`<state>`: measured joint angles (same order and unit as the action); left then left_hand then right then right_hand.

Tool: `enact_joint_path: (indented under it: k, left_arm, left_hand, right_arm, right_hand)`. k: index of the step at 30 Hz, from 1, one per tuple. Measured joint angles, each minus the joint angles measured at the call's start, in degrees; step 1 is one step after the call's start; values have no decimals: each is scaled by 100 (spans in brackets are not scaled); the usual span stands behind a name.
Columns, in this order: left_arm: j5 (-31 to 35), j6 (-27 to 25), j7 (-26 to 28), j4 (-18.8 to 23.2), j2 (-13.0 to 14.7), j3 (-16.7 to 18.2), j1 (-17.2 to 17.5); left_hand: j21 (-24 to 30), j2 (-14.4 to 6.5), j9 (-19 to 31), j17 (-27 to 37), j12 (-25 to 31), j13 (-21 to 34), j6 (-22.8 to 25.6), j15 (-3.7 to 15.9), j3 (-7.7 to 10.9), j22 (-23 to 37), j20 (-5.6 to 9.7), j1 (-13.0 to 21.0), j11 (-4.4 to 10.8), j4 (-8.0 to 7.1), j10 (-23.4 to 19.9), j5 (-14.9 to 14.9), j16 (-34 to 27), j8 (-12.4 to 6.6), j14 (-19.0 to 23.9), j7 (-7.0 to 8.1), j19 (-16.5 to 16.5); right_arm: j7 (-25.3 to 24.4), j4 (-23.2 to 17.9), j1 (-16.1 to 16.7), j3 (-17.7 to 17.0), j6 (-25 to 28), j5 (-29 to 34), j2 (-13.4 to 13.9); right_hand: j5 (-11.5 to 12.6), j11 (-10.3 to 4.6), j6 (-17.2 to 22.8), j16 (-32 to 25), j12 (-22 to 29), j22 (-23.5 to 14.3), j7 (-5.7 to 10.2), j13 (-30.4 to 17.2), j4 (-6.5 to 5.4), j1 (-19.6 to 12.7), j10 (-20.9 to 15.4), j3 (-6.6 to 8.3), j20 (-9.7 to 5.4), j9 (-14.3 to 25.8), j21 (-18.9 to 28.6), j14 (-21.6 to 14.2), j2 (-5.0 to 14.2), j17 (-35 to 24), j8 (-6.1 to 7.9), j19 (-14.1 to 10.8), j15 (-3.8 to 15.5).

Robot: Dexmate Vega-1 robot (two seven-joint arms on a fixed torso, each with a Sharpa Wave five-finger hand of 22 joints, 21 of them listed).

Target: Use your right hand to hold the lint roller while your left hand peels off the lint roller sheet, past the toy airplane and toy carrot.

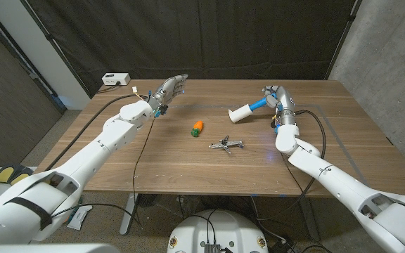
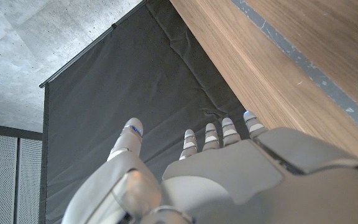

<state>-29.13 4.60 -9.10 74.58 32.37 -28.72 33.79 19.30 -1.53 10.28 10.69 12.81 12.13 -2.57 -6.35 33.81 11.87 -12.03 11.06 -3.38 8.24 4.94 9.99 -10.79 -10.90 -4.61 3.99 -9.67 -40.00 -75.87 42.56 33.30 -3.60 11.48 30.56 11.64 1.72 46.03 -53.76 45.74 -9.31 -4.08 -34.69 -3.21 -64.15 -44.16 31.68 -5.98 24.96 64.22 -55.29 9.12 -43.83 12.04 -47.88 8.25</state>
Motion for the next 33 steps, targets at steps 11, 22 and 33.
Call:
enact_joint_path:
  k: [11,22,33]
  left_arm:
    - [-6,116,-101,-116,-72,-13,-47]
    - [-14,193,-140,-152,-108,-25,-67]
    - [-46,193,-111,-6,-95,-19,17]
  left_hand:
    - [0,0,0,13,0,0,0,0,-47,-1,0,0,0,0,0,0,0,3,0,0,0]
    - [0,0,0,12,0,-1,1,0,-64,-1,0,0,0,-18,-1,-25,0,3,0,0,0]
    - [0,17,0,12,0,-1,1,0,-87,28,0,-18,1,-40,-1,-25,0,3,1,0,0]
  right_arm:
    - [603,-1551,487,-95,1625,137,663]
    - [1359,-2577,549,125,3341,501,1133]
    - [2187,-3358,489,303,4587,540,1589]
  right_hand:
    - [-85,32,-186,1506,-478,6,184,683,276,-46,221,144,45,-120,-260,58,-75,1194,-39,188,-25]
    - [-173,30,-660,2455,-1114,-2,370,1219,408,321,695,-81,108,-399,-428,654,-442,1744,-106,381,-170]
    - [-123,-4,-1225,3033,-1834,-2,463,1588,425,997,1313,-451,547,-712,-955,1734,-717,1865,-106,1085,-458]
